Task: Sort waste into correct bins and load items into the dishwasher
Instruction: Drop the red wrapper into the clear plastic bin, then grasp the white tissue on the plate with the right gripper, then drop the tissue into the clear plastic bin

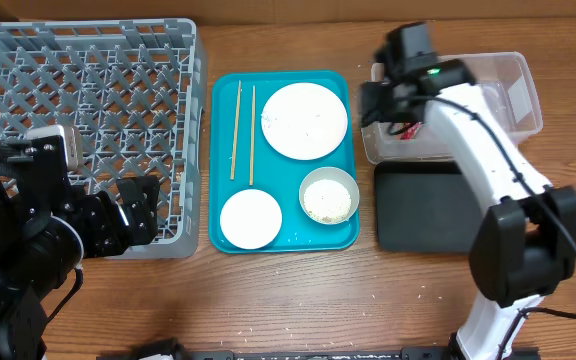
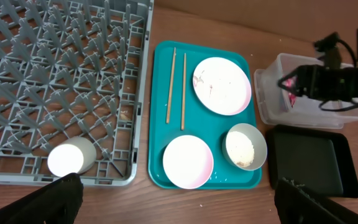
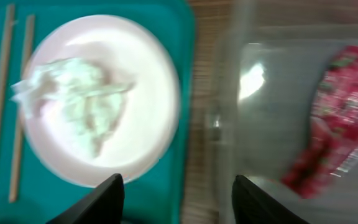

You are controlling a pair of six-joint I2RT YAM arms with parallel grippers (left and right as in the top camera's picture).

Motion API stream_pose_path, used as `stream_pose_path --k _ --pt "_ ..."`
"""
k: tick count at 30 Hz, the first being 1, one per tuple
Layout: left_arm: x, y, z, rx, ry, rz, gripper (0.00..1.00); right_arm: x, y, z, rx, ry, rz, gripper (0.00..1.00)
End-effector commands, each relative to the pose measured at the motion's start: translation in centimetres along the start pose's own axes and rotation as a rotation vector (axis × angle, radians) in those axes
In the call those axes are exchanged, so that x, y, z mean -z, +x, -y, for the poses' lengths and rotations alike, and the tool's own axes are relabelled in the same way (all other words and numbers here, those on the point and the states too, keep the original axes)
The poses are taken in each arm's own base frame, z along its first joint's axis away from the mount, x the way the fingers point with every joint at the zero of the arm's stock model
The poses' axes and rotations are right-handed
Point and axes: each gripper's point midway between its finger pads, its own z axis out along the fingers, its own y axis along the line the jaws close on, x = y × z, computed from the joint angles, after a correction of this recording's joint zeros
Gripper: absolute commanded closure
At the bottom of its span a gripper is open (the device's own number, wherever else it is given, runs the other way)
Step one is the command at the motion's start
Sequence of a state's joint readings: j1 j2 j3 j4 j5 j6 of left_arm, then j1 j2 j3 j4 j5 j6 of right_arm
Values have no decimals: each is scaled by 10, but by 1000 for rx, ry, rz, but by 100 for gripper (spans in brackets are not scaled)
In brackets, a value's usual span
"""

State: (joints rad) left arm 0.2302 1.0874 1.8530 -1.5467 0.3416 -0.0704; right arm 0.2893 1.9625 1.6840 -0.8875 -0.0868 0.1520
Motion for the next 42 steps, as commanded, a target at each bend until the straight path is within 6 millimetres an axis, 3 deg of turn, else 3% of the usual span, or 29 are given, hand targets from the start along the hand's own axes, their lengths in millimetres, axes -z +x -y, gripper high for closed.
stream_pose_path --k 1,8,14,15,17,20,21,25,27,30,34,36,39,42 --pt "1 0 4 -27 17 4 0 4 -8 -46 114 -44 54 40" --pt "1 0 4 -27 17 4 0 -74 2 -65 183 22 47 19" --pt "1 0 4 -27 17 4 0 -121 10 -63 187 23 32 20" --pt "1 0 4 -27 17 4 0 -124 11 -64 187 19 30 24" --pt "1 0 4 -27 17 4 0 -128 14 -67 187 -3 19 44" --pt "1 0 4 -27 17 4 0 -128 17 -70 187 -23 6 87" --pt "1 0 4 -27 17 4 0 -126 16 -70 187 -23 8 96" --pt "1 0 4 -27 17 4 0 -96 3 -74 177 -29 34 96" --pt "1 0 4 -27 17 4 0 -69 -11 -76 171 -35 66 96" --pt "1 0 4 -27 17 4 0 -8 -34 -74 149 -42 131 96" --pt "1 0 4 -27 17 4 0 57 -49 -60 118 -40 204 96" --pt "1 0 4 -27 17 4 0 78 -49 -48 78 -30 218 96" --pt "1 0 4 -27 17 4 0 93 -43 -16 18 20 188 96" --pt "1 0 4 -27 17 4 0 87 -31 21 -42 90 125 96"
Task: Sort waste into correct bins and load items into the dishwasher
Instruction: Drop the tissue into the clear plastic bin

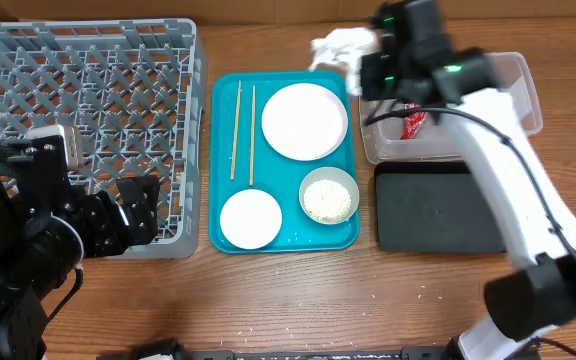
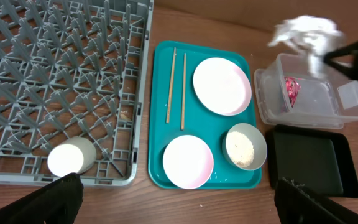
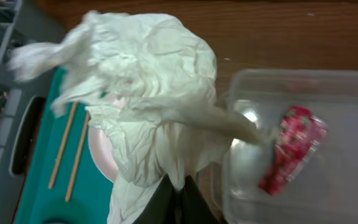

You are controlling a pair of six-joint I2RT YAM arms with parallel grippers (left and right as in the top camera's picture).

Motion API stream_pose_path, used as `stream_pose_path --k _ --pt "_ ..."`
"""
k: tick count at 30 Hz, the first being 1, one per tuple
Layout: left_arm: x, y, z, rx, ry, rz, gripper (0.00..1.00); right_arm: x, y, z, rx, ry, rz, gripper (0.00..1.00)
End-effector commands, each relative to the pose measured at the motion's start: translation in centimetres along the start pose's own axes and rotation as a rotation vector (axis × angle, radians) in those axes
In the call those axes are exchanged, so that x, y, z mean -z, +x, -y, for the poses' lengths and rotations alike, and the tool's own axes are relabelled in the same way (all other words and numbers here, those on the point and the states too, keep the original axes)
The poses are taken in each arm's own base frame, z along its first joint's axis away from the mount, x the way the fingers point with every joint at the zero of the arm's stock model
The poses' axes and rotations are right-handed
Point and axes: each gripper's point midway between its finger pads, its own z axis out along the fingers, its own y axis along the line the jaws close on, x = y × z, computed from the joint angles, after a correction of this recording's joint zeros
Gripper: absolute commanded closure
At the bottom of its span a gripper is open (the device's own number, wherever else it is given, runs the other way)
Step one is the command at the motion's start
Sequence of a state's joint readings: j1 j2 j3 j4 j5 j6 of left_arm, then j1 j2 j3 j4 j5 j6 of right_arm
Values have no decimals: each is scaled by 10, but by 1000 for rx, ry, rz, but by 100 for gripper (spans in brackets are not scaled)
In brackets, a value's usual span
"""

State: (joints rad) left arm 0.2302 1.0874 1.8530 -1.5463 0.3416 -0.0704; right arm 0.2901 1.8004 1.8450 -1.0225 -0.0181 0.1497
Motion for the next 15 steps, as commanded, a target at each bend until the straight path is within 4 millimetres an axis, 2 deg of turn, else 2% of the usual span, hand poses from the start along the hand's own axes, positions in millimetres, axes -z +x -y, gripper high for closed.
stream_pose_path --k 1,4,8,9,10,11,13,15 --pt "1 0 4 -27 17 3 0 -27 21 43 -76 88 -97 96" --pt "1 0 4 -27 17 3 0 -44 40 76 -172 137 -161 96" --pt "1 0 4 -27 17 3 0 -63 63 104 -234 177 -225 96" --pt "1 0 4 -27 17 3 0 -65 62 108 -230 179 -221 86" --pt "1 0 4 -27 17 3 0 -67 58 111 -231 179 -208 66" --pt "1 0 4 -27 18 3 0 -65 54 112 -234 178 -194 53" --pt "1 0 4 -27 17 3 0 -56 47 109 -234 167 -179 50" --pt "1 0 4 -27 17 3 0 -39 39 89 -210 81 -175 49"
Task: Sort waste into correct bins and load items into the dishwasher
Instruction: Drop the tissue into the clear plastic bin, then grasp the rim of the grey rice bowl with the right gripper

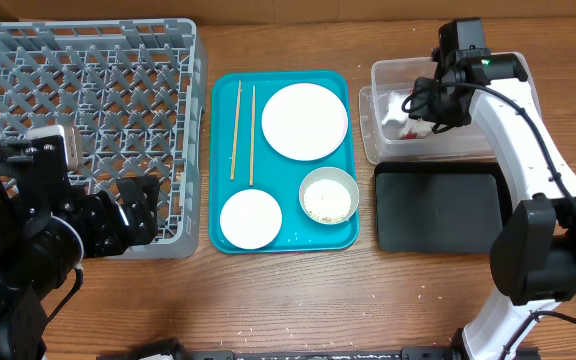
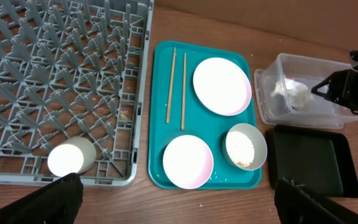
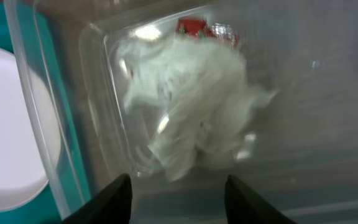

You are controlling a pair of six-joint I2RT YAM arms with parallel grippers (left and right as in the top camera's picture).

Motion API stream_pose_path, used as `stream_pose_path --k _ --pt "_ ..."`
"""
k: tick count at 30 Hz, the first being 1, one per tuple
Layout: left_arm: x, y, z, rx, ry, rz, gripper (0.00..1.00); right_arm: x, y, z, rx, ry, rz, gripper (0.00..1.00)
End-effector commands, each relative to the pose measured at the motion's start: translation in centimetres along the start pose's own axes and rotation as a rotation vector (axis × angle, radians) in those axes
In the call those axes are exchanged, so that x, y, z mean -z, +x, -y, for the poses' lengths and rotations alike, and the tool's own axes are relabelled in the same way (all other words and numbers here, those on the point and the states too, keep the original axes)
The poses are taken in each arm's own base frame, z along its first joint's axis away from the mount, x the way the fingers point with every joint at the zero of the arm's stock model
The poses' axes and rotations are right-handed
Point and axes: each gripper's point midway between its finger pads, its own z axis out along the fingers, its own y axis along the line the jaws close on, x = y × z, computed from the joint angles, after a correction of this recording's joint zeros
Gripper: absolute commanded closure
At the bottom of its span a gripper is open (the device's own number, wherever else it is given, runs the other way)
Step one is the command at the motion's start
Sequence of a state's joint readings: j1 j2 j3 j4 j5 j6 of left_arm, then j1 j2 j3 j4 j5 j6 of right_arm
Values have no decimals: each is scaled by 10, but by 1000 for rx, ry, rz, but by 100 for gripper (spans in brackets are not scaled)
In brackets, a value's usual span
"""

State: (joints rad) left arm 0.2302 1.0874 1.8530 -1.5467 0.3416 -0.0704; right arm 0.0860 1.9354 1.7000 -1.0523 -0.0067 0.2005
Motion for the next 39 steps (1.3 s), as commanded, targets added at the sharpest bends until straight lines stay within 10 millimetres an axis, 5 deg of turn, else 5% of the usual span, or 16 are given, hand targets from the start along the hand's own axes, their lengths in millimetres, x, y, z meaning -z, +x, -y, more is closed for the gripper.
stream_pose_path --k 1,4,8,11,15,22,28,31,39 --pt "1 0 4 -27 17 4 0 54 -13 -37 70 -164 78 47" --pt "1 0 4 -27 17 4 0 97 9 -75 150 -338 42 30" --pt "1 0 4 -27 17 4 0 134 55 -111 218 -436 -33 36" --pt "1 0 4 -27 17 4 0 135 92 -129 256 -395 -129 37" --pt "1 0 4 -27 17 4 0 108 131 -149 302 -269 -175 37" --pt "1 0 4 -27 17 4 0 39 157 -185 355 -173 -62 40" --pt "1 0 4 -27 17 4 0 -20 173 -181 337 -128 -92 49" --pt "1 0 4 -27 17 4 0 -38 181 -181 342 -127 -119 66" --pt "1 0 4 -27 17 4 0 -57 204 -188 347 -168 -227 67"
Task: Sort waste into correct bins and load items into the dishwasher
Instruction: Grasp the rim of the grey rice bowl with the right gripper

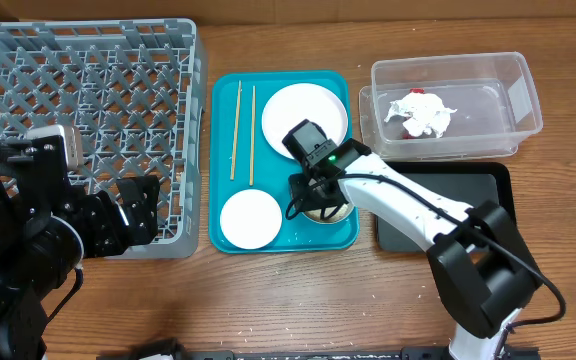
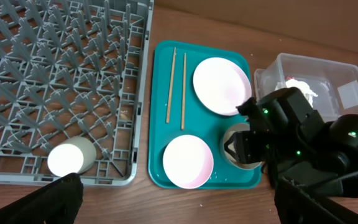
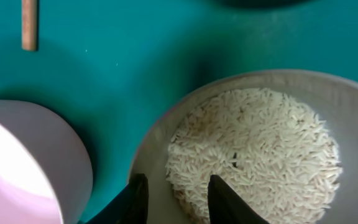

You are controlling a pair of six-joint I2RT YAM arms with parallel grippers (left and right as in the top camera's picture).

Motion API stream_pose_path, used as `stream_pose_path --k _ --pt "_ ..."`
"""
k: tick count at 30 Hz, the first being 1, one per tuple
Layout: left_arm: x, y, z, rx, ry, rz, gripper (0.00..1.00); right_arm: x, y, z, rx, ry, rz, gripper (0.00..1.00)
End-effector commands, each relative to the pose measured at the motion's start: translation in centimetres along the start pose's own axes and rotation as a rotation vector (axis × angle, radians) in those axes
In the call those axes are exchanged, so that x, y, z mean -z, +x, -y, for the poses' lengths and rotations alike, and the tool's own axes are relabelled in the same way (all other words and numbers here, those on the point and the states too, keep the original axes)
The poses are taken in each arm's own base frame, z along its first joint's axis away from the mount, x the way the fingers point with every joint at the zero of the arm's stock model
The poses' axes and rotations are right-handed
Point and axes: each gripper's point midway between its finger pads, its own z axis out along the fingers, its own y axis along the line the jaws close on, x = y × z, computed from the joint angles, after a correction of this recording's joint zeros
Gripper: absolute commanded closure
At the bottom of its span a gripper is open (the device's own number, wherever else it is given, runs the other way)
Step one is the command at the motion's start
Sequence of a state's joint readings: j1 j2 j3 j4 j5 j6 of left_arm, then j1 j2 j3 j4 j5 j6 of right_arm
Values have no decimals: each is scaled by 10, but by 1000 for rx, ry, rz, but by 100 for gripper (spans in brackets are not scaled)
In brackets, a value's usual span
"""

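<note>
A grey bowl of rice (image 3: 253,149) sits at the front right of the teal tray (image 1: 278,85). My right gripper (image 3: 178,202) is open low at the bowl's left rim, one finger (image 3: 137,199) by the rim and the other over the rice. The tray also carries two chopsticks (image 1: 243,130), a large white plate (image 1: 313,112) and a small pink dish (image 1: 251,218). A crumpled tissue (image 1: 420,112) and a red wrapper lie in the clear bin (image 1: 513,90). My left gripper (image 2: 179,208) hangs open, empty, in front of the grey rack (image 1: 88,90).
A white cup (image 2: 70,157) lies in the rack's front corner. A black tray bin (image 1: 483,195) sits in front of the clear bin, with my right arm crossing over its left part. Bare wooden table (image 1: 298,300) runs along the front.
My right gripper was open over the clear bin above the tissue; now it is down at the rice bowl on the tray. The tissue stays in the bin. The left arm has not moved.
At first the tissue lay on the large plate with my right gripper open over it. Then the gripper held the tissue up by the clear bin. Then the tissue lay in the bin beside the red wrapper, released. Now the gripper is at the rice bowl.
</note>
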State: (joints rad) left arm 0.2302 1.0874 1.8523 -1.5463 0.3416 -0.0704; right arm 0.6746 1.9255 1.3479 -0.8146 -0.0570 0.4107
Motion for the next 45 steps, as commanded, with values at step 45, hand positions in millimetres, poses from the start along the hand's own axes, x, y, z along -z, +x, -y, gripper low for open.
stream_pose_path --k 45 --pt "1 -1 4 -27 17 4 0 81 -8 -42 1 -215 26 96"
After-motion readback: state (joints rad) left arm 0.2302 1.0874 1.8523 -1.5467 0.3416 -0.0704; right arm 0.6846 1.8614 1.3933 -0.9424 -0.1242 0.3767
